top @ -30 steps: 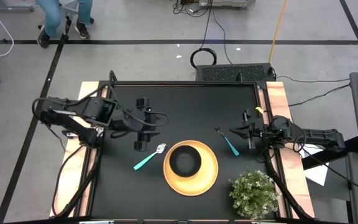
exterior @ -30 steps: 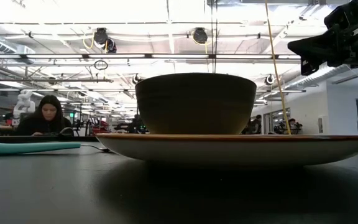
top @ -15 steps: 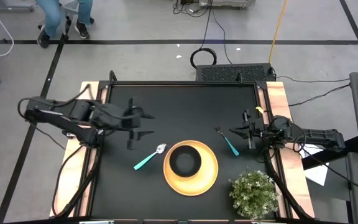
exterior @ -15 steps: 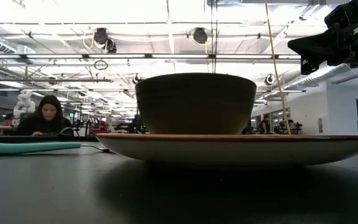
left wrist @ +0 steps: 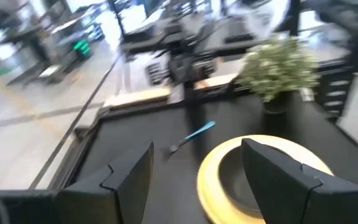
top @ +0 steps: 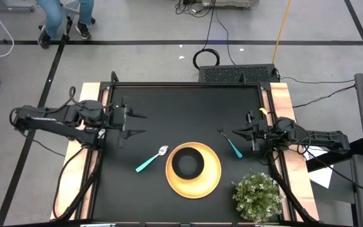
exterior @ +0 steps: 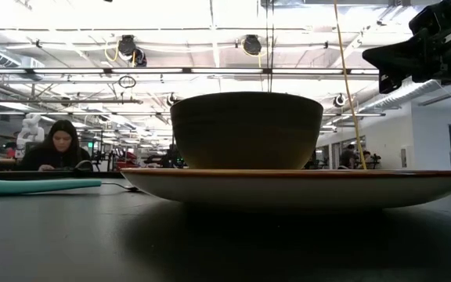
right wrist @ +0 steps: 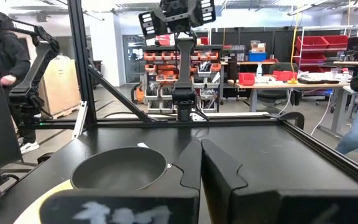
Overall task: Pick and place plate/cup/fork/spoon on tray
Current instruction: Put the blue fork on the yellow plate beside the black bowl
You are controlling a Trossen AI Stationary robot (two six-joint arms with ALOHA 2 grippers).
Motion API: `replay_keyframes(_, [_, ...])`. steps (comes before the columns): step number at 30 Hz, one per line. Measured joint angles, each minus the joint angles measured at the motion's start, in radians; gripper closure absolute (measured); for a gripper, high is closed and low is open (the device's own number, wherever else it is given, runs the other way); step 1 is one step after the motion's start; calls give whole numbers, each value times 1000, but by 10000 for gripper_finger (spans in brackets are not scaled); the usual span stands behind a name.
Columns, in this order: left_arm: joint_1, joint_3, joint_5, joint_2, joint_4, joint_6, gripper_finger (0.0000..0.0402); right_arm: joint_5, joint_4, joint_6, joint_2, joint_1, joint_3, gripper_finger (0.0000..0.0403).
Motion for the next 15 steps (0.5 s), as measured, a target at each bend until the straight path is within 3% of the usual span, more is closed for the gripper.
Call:
replay_keyframes(4, [36,-72,134,-32,58,46,156,0,-1,0,0,0,0,403])
replay_keyframes(15, [158,-279,268,-58,199,61,156,0,-3,0,0,0,0,403])
